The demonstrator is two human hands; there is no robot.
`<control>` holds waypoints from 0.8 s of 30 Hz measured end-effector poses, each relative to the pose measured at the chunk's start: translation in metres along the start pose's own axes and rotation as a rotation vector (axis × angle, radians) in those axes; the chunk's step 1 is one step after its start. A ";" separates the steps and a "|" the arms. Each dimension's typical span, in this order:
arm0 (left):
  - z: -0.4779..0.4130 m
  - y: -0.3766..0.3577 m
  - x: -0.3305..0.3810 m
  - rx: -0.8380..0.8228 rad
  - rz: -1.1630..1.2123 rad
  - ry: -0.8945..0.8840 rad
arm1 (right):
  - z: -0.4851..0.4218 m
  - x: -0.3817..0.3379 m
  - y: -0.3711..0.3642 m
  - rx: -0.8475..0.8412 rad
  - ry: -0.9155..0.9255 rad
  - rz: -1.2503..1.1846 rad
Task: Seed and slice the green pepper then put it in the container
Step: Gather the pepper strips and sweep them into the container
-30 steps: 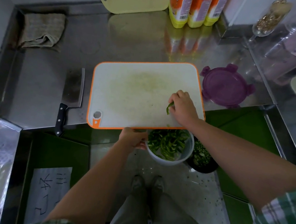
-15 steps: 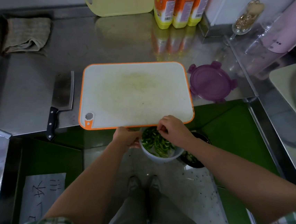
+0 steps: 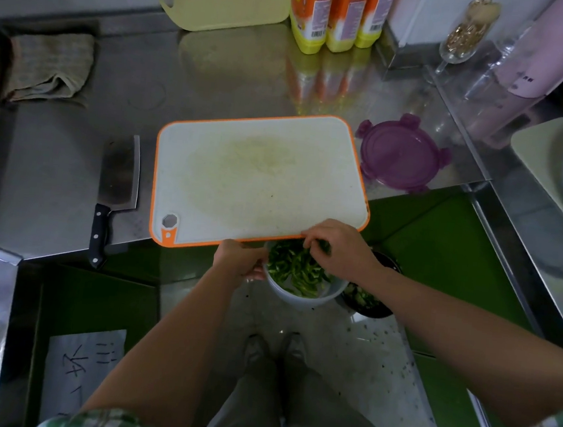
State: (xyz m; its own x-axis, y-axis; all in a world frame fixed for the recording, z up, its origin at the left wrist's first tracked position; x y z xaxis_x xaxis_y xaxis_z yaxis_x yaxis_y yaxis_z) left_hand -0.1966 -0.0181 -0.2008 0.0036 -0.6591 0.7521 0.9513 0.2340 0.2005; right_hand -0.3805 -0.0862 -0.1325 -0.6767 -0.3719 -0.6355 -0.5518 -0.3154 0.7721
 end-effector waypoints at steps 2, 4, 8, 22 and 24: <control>0.000 0.000 0.000 -0.001 -0.002 0.002 | -0.010 -0.005 0.003 0.025 -0.042 -0.028; 0.002 0.000 0.001 -0.007 0.004 -0.004 | -0.016 -0.008 -0.009 -0.074 -0.079 0.007; 0.004 0.000 0.001 -0.006 0.010 -0.012 | -0.009 -0.022 -0.021 -0.120 -0.015 -0.017; 0.007 0.019 -0.001 0.020 -0.100 -0.009 | -0.008 0.003 -0.037 -0.264 -0.791 -0.318; 0.007 0.019 0.001 0.008 -0.117 -0.009 | -0.007 0.003 -0.039 -0.252 -0.874 -0.437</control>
State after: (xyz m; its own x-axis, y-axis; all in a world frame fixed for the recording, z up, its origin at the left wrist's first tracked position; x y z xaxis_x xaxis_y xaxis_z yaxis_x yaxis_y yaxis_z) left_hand -0.1801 -0.0096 -0.1920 -0.1104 -0.6758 0.7288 0.9427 0.1611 0.2922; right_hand -0.3573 -0.0810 -0.1643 -0.6153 0.5594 -0.5554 -0.7865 -0.4835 0.3843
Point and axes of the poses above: each hand's wrist, its own z-axis away from the middle knuckle, its own y-axis out of the back of the hand, x = y × z, the point moved 7 cm from there along -z, towards the middle knuckle, and after that the axes turned 11 degrees about -y, right-handed, at the moved point
